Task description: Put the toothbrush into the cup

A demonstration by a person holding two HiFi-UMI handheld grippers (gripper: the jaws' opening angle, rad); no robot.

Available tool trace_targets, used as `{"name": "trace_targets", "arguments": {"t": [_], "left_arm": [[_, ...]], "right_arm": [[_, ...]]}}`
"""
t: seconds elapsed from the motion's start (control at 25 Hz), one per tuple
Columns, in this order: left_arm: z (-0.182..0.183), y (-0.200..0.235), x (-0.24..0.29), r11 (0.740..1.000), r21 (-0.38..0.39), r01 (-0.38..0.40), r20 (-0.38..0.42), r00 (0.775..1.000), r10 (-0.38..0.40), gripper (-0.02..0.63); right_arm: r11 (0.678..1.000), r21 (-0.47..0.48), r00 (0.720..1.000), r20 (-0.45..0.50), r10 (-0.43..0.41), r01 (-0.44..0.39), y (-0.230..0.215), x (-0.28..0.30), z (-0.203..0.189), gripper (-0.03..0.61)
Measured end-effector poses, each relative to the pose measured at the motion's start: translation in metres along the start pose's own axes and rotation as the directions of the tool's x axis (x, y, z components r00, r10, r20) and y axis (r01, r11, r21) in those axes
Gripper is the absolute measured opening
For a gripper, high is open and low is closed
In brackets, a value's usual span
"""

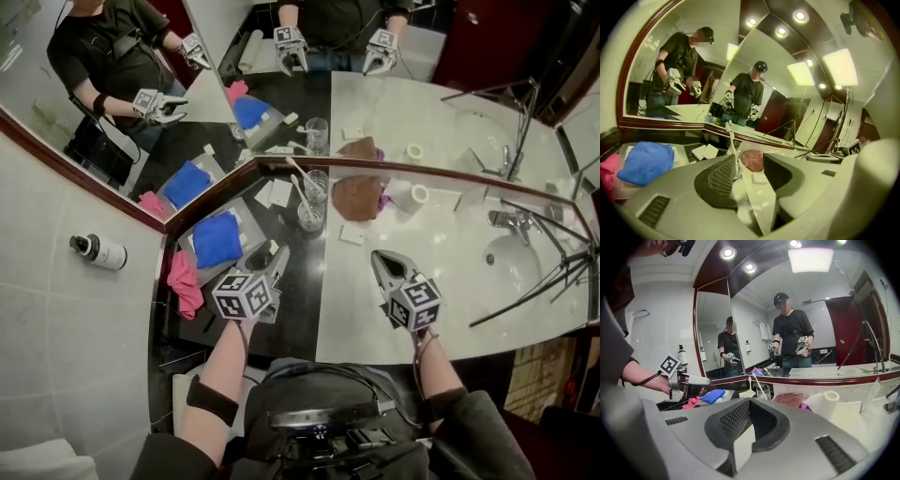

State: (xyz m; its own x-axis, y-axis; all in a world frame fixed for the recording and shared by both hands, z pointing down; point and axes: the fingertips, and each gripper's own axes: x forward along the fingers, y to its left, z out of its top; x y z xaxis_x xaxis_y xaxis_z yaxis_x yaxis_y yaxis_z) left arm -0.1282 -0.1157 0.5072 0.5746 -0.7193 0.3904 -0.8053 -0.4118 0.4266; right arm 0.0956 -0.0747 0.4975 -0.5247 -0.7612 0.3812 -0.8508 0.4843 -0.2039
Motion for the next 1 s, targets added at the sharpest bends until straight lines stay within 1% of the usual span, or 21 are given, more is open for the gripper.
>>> {"name": "trace_targets", "arguments": {"t": [0.16,0.4,0.52,0.64,0.76,0.84,1.0], "left_arm": [[0.013,0.01,0.04,0.995,-0.066,0.07,-0.027,0.997,-0.072,0.204],[0.025,0.039,0.099,0.977,-0.159,0.142,-0.066,0.986,-0.154,0.227],[0.022,0.055,0.126,0.968,-0.201,0.149,-0.087,0.982,-0.169,0.227],[0.016,0.062,0.149,0.957,-0.246,0.152,-0.105,0.978,-0.182,0.227],[0.008,0.067,0.164,0.953,-0.268,0.141,-0.129,0.975,-0.181,0.227],[0.007,0.069,0.172,0.947,-0.292,0.135,-0.124,0.976,-0.177,0.227],[0.005,0.071,0.184,0.946,-0.296,0.132,-0.133,0.975,-0.177,0.225]], "right_arm": [[0.999,0.027,0.999,-0.024,-0.027,0.028,0.002,0.004,-0.009,0.02],[0.991,0.085,0.994,-0.039,-0.105,0.108,0.0,0.013,-0.029,0.02],[0.984,0.115,0.99,-0.035,-0.133,0.136,-0.001,0.014,-0.039,0.02],[0.98,0.125,0.988,-0.048,-0.149,0.154,-0.003,0.014,-0.048,0.02],[0.977,0.138,0.986,-0.066,-0.153,0.161,-0.002,0.012,-0.059,0.02],[0.974,0.142,0.982,-0.082,-0.168,0.179,-0.004,0.008,-0.064,0.02],[0.967,0.151,0.977,-0.082,-0.196,0.206,-0.011,0.0,-0.071,0.02]]}}
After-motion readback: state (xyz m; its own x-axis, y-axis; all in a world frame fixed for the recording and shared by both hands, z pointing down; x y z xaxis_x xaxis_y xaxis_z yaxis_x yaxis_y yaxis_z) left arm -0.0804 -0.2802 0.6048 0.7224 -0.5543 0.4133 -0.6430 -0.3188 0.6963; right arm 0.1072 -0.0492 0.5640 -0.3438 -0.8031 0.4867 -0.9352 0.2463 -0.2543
